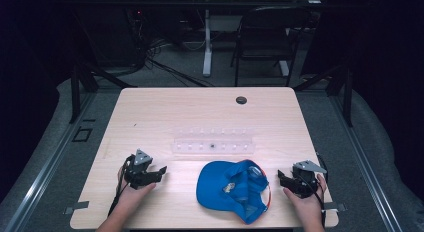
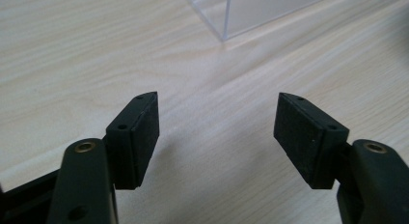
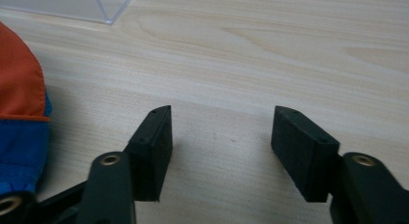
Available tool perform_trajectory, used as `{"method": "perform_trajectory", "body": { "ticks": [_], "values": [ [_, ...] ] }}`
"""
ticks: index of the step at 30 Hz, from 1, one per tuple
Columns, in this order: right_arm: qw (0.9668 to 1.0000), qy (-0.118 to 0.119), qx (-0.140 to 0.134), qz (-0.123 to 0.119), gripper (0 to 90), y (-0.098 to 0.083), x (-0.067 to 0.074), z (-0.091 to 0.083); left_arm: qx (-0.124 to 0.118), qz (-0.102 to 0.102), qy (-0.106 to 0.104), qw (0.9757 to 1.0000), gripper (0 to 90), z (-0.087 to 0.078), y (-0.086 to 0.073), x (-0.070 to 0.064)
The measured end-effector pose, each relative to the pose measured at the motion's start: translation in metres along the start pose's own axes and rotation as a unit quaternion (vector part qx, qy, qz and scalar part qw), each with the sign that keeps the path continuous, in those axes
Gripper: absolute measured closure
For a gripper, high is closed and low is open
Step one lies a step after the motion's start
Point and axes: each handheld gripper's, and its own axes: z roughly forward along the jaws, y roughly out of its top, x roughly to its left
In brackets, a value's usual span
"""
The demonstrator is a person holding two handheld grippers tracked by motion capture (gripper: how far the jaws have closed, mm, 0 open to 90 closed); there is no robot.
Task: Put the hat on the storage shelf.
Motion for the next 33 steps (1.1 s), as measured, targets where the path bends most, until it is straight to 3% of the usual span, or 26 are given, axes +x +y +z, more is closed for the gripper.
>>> {"method": "perform_trajectory", "body": {
  "ticks": [4, 10, 13, 17, 23, 25, 26, 31, 33],
  "values": [
    [0.9998, 0.011, 0.005, 0.018, 42.1, 0.0, -0.001, -0.004, -0.005, 0.008, -0.006, 0.9999, 34.5, -0.006, 0.003, -0.003],
    [0.9997, 0.017, -0.002, 0.019, 37.8, 0.0, 0.003, -0.012, 0.001, 0.008, -0.011, 0.9999, 34.8, -0.007, 0.004, -0.005],
    [0.9998, 0.014, -0.003, 0.016, 41.7, 0.002, 0.005, -0.019, -0.006, 0.002, -0.019, 0.9998, 34.9, -0.011, 0.003, -0.007],
    [0.9991, 0.022, 0.014, 0.035, 48.7, 0.006, 0.005, -0.025, -0.007, 0.001, -0.029, 0.9995, 35.0, -0.016, 0.003, -0.007],
    [0.9946, 0.071, 0.049, 0.058, 55.2, 0.006, 0.005, -0.033, -0.006, -0.005, -0.035, 0.9994, 37.0, -0.018, 0.004, -0.007],
    [0.9939, 0.075, 0.056, 0.059, 57.0, 0.007, 0.006, -0.036, -0.006, -0.007, -0.033, 0.9994, 37.1, -0.018, 0.004, -0.006],
    [0.9919, 0.085, 0.069, 0.066, 58.3, 0.009, 0.006, -0.039, -0.003, -0.012, -0.034, 0.9993, 39.0, -0.018, 0.004, -0.006],
    [0.988, 0.111, 0.082, 0.069, 57.0, 0.014, 0.006, -0.043, 0.001, -0.008, -0.025, 0.9996, 40.8, -0.017, 0.003, -0.007],
    [0.988, 0.11, 0.082, 0.07, 55.2, 0.016, 0.007, -0.044, 0.001, -0.006, -0.027, 0.9996, 41.7, -0.018, 0.003, -0.007]
  ]
}}
